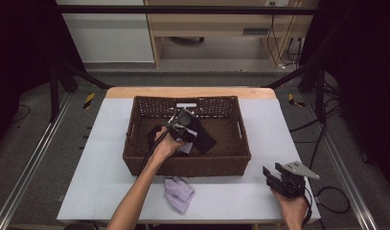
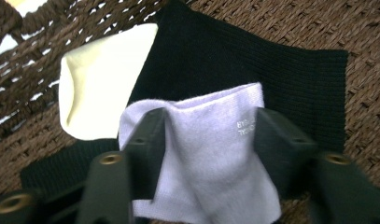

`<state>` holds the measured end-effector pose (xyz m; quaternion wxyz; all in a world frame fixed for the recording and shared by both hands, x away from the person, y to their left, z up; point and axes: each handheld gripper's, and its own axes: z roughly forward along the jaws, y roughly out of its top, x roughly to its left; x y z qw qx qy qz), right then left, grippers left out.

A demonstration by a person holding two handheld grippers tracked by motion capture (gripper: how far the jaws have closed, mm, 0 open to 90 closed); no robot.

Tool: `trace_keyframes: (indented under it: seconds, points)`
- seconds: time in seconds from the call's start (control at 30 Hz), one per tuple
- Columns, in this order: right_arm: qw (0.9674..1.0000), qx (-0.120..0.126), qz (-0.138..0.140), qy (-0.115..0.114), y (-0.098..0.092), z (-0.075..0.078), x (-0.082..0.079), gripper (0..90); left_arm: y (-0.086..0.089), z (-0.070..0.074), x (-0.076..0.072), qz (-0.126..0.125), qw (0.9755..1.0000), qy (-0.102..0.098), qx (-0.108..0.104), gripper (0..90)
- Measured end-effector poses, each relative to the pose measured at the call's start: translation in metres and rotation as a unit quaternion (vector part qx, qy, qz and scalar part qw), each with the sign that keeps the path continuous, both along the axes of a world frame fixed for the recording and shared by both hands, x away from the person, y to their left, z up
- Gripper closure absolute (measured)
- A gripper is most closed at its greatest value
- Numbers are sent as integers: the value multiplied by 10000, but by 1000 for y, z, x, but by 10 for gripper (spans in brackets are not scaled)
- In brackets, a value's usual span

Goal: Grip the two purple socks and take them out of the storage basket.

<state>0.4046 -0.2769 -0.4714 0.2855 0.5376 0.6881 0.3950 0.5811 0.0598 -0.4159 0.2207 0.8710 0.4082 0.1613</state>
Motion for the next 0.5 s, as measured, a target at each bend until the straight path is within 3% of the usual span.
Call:
trace_keyframes:
  seconds: [0.1,0.3,0.4,0.5]
  points:
    - [10000,-7,-3,-11,0,0,-1,477,1,0,0,44,9999,128,-28,623]
    - [10000,-9,-22,-7,-3,0,-2,483,2,3,-2,22,9998,170,-116,800]
    - [10000,25,-30,-11,-4,0,-3,486,3,5,-5,14,9997,67,-219,819]
    - [10000,31,-48,-33,-6,0,-4,486,7,10,-8,-12,9988,-158,-462,822]
